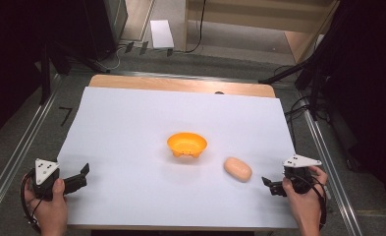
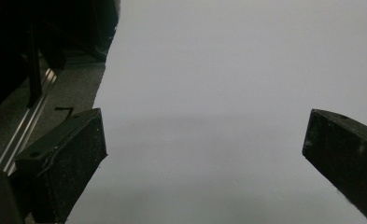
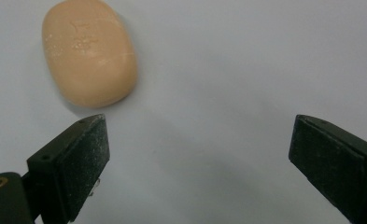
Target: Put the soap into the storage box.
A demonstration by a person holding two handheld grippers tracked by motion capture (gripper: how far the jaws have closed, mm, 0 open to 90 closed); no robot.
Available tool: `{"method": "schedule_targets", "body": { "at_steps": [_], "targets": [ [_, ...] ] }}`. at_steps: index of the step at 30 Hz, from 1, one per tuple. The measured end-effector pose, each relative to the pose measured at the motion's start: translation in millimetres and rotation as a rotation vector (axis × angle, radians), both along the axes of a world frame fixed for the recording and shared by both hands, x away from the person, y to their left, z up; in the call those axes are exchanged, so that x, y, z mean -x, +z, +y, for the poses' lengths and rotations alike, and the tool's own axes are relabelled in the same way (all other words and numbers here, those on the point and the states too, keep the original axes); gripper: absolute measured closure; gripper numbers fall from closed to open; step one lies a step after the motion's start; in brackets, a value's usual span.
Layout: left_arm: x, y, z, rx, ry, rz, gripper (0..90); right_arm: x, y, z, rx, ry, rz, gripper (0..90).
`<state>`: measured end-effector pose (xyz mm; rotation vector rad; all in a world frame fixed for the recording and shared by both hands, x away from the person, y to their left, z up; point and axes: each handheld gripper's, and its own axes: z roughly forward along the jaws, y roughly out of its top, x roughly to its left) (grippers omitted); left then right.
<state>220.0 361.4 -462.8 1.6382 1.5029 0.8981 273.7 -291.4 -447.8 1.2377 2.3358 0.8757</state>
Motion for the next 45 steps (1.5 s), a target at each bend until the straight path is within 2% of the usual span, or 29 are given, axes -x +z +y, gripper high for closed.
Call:
{"method": "schedule_targets", "body": {
  "at_steps": [4,17,28,34,45],
  "targets": [
    [0.1,0.0,-0.4,-0.003,0.003,-0.001,0.1,-6.6,2.8,5.3,0.010,0.032,0.028,3.4],
    [0.0,0.0,0.1,0.003,0.002,-0.001,0.1,-20.1,10.0,26.1,0.051,0.095,0.068,2.9],
    [0.1,0.2,1.0,0.009,-0.001,0.002,0.1,-27.6,12.6,40.4,0.070,0.114,0.100,3.2],
    [0.1,0.0,1.0,0.011,-0.001,0.000,0.1,-32.8,13.2,51.0,0.088,0.142,0.113,3.8],
    [-0.1,0.0,1.0,0.009,-0.002,0.001,0.1,-41.0,10.9,70.6,0.083,0.199,0.152,8.4]
  ]
}}
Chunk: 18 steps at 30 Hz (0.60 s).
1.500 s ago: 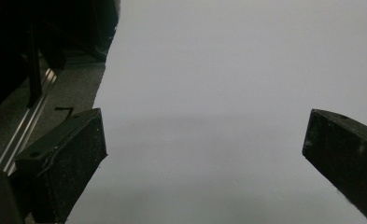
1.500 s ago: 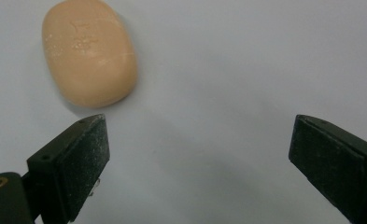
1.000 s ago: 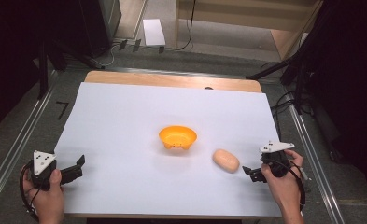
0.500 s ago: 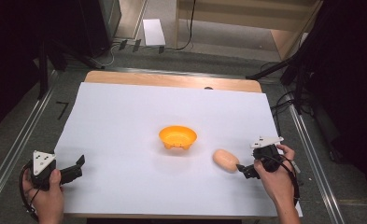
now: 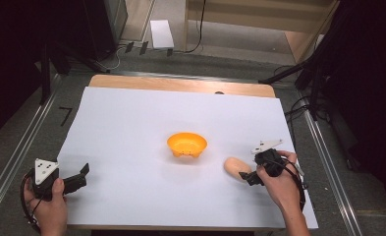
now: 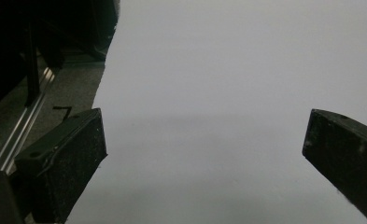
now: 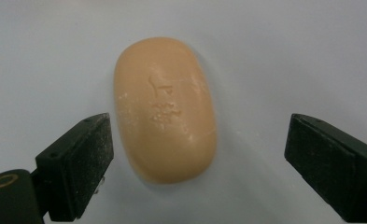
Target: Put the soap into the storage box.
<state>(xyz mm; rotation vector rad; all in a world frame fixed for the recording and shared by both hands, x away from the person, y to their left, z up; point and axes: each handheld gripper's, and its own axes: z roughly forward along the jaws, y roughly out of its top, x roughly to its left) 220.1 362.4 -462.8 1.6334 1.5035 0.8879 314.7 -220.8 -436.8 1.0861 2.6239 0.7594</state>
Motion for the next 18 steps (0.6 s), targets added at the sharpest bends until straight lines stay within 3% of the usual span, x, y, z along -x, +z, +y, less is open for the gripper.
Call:
{"method": "schedule_targets", "body": {
  "at_steps": [6,9,18],
  "targets": [
    [0.0,0.0,0.2,0.003,0.000,-0.001,0.1,-4.8,-7.0,15.4,0.017,0.041,0.030,13.7],
    [-0.1,-0.1,0.2,0.004,-0.001,-0.001,0.1,-6.2,-8.8,18.1,0.010,0.049,0.035,15.1],
    [0.0,0.0,0.4,0.005,0.001,0.000,0.1,-9.1,-20.2,26.2,0.053,0.060,0.063,25.9]
  ]
}}
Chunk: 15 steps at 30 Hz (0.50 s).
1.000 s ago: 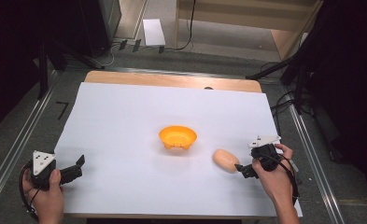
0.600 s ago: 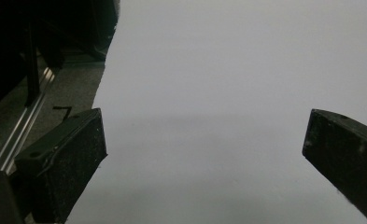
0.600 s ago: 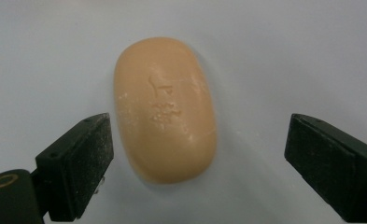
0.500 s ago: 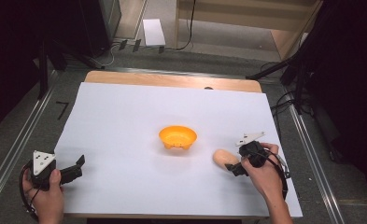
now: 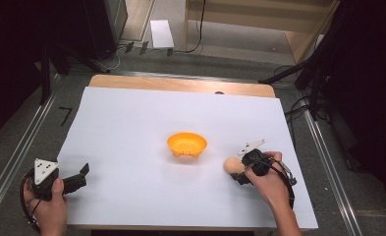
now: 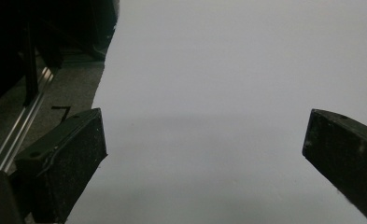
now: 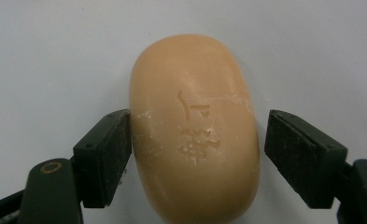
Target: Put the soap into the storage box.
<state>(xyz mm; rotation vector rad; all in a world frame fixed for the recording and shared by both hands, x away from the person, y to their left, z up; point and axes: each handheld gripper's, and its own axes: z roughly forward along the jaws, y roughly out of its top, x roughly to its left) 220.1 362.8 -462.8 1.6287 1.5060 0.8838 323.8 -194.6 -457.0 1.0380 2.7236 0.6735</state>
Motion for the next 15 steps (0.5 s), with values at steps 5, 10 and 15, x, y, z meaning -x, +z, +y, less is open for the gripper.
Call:
{"method": "schedule_targets", "body": {
  "at_steps": [5,10,15],
  "targets": [
    [0.0,0.0,0.1,0.000,0.000,0.000,0.1,0.1,-2.9,-1.3,-0.001,0.018,0.005,31.9],
    [0.0,0.0,-0.2,-0.003,-0.001,0.000,0.1,0.0,-3.1,-1.5,-0.003,0.020,0.008,32.4],
    [0.1,0.0,-0.5,-0.006,-0.001,0.000,0.1,0.1,-3.2,-0.4,0.010,0.028,0.002,32.3]
  ]
}}
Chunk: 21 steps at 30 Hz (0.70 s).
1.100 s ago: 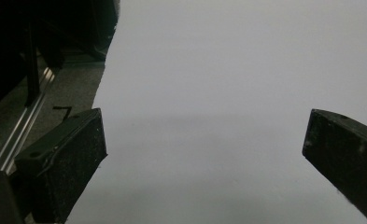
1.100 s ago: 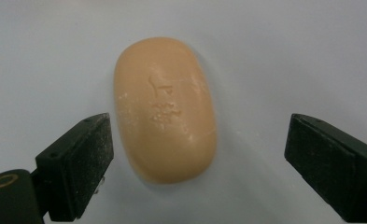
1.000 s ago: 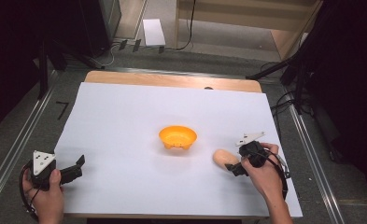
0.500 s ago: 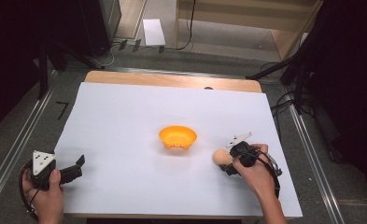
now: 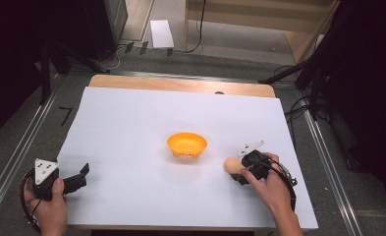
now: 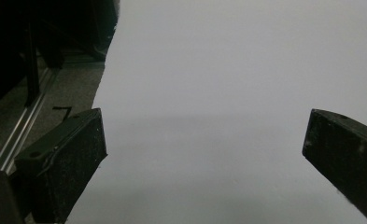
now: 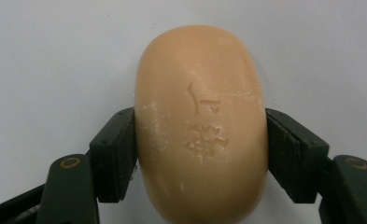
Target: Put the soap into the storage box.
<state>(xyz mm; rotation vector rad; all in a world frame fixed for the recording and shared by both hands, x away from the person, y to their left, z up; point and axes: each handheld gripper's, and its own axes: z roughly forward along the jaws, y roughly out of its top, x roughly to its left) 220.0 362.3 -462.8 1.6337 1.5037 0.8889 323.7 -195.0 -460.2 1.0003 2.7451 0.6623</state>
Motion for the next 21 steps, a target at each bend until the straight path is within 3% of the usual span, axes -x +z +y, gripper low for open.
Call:
{"method": "schedule_targets", "body": {
  "at_steps": [4,7,21],
  "targets": [
    [0.0,-0.1,-0.3,-0.003,0.003,-0.001,0.1,2.2,1.2,3.7,0.031,-0.003,-0.008,32.1],
    [-0.2,-0.2,0.0,0.001,-0.001,-0.003,0.1,-0.9,0.2,1.4,0.008,-0.012,0.015,32.1],
    [-0.1,0.0,0.3,0.001,-0.002,0.000,0.1,0.0,2.1,-1.1,-0.015,0.019,-0.003,33.3]
  ]
}}
